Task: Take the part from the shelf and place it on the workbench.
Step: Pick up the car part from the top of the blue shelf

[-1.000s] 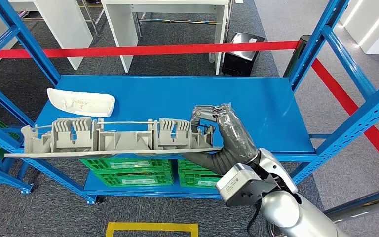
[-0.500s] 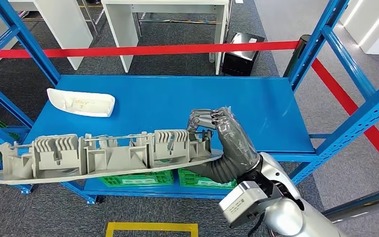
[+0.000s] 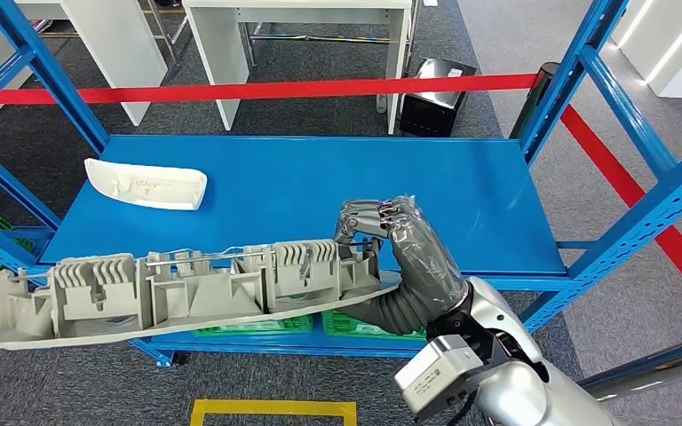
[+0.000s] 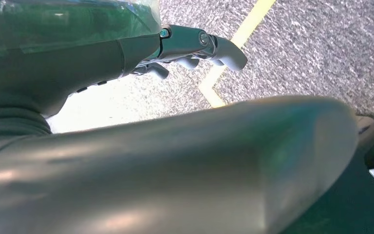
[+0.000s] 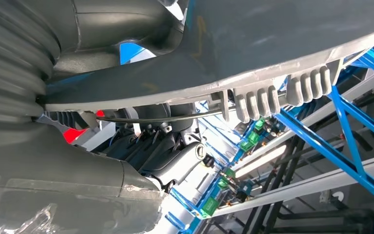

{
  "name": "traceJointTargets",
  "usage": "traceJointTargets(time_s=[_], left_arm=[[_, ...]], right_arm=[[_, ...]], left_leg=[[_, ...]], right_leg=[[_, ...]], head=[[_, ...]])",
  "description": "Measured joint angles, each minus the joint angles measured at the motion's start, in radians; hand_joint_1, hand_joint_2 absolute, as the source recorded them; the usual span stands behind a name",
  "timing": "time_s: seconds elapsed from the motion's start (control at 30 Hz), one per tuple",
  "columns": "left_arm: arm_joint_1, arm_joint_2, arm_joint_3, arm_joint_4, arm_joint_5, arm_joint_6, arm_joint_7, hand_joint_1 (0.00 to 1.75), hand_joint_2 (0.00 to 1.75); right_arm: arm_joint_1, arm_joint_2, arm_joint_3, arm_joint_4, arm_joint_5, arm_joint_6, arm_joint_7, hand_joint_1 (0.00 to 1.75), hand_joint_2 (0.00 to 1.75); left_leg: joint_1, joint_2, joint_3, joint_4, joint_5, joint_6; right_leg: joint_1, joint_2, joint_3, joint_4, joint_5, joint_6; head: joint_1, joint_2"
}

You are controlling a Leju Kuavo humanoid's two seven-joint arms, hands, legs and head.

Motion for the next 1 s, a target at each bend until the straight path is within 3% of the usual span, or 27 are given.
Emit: traceJointTargets(time_s=[0.73, 1.0], left_arm=[[0.007, 0.000, 0.039, 0.000, 0.054, -0.025, -0.033, 0.00, 1.75], [0.010, 0.001, 0.046, 0.000, 0.063, -0.037, -0.032, 0.00, 1.75]], right_arm=[[0.007, -0.003, 0.006, -0.003, -0.011, -0.009, 0.020, 1.75, 1.75], [0.027, -0.009, 0.009, -0.020, 0.013, -0.026, 0.046, 1.75, 1.75]], left_leg=[[-0.001, 0.000, 0.000, 0.000, 0.000, 0.001], [-0.009, 0.000, -0.001, 0.005, -0.001, 0.011]], right_leg=[[-0.002, 0.000, 0.000, -0.001, 0.001, 0.001], [-0.010, 0.000, 0.000, -0.002, 0.004, 0.010]], head=[[0.000, 0.000], [0.000, 0.000]])
